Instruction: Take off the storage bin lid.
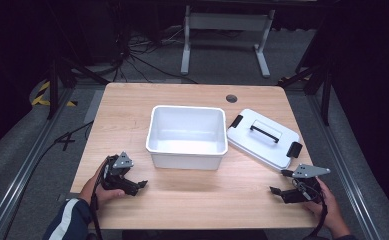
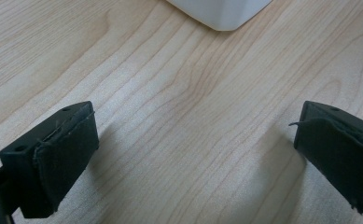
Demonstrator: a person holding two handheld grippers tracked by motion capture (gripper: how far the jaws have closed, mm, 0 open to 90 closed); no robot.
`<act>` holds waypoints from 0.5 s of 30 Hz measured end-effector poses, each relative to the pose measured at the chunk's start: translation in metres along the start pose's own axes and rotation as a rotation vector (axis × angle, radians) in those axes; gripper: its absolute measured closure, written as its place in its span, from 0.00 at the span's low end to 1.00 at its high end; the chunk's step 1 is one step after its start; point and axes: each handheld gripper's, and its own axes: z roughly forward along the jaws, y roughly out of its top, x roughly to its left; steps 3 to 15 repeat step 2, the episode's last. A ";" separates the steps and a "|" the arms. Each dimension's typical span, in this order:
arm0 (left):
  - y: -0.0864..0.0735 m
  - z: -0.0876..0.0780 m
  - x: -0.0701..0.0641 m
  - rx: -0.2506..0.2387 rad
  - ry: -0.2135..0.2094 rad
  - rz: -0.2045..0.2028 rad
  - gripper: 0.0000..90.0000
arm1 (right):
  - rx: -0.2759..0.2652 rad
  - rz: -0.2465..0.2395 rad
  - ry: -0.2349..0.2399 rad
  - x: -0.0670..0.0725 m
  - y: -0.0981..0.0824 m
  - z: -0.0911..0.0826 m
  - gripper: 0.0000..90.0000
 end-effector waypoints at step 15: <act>0.000 0.000 0.000 -0.001 0.000 -0.001 0.00 | 0.001 0.000 0.000 0.000 0.000 0.000 0.18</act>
